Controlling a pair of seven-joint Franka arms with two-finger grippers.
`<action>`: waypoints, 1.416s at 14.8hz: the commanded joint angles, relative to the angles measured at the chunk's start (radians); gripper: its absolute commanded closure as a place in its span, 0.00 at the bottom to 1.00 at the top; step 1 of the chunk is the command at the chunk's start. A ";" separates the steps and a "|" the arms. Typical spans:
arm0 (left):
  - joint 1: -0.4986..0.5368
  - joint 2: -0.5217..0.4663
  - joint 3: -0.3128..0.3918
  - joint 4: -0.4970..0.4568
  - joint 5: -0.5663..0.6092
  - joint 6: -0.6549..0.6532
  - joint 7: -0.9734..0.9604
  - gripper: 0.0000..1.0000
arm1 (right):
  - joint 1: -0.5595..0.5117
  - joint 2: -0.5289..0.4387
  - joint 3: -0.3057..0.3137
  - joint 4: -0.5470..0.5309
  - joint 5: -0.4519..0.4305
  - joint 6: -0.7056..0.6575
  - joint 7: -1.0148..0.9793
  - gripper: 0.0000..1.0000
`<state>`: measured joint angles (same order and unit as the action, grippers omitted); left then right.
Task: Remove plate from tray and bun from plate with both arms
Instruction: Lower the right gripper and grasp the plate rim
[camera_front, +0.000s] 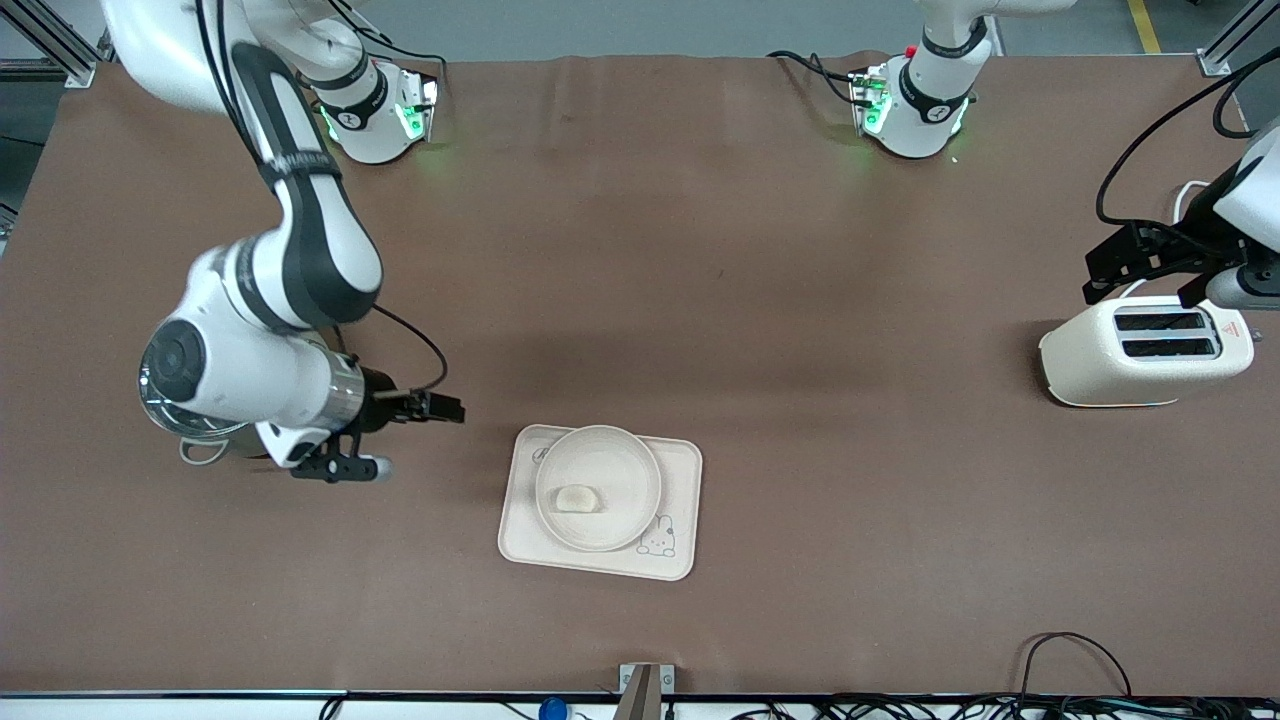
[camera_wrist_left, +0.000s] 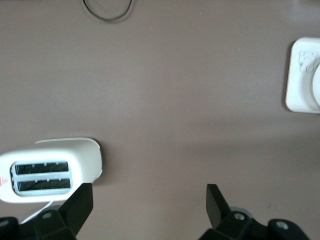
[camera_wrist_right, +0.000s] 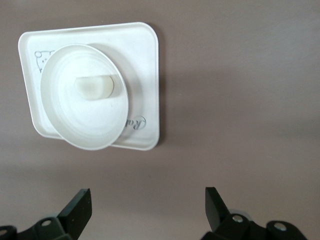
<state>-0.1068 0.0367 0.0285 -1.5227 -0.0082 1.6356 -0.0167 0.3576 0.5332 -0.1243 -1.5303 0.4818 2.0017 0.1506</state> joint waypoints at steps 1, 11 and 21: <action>-0.007 0.008 -0.001 0.024 0.051 -0.045 0.009 0.00 | 0.033 0.140 -0.003 0.102 0.061 0.104 0.096 0.00; -0.008 0.009 -0.002 0.026 0.043 -0.045 -0.019 0.00 | 0.129 0.352 -0.003 0.246 0.060 0.281 0.141 0.52; -0.008 0.009 -0.002 0.026 0.045 -0.045 -0.039 0.00 | 0.139 0.390 -0.003 0.239 0.050 0.312 0.087 0.65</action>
<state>-0.1122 0.0379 0.0270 -1.5209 0.0271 1.6095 -0.0428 0.4915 0.9049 -0.1220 -1.3042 0.5268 2.3072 0.2513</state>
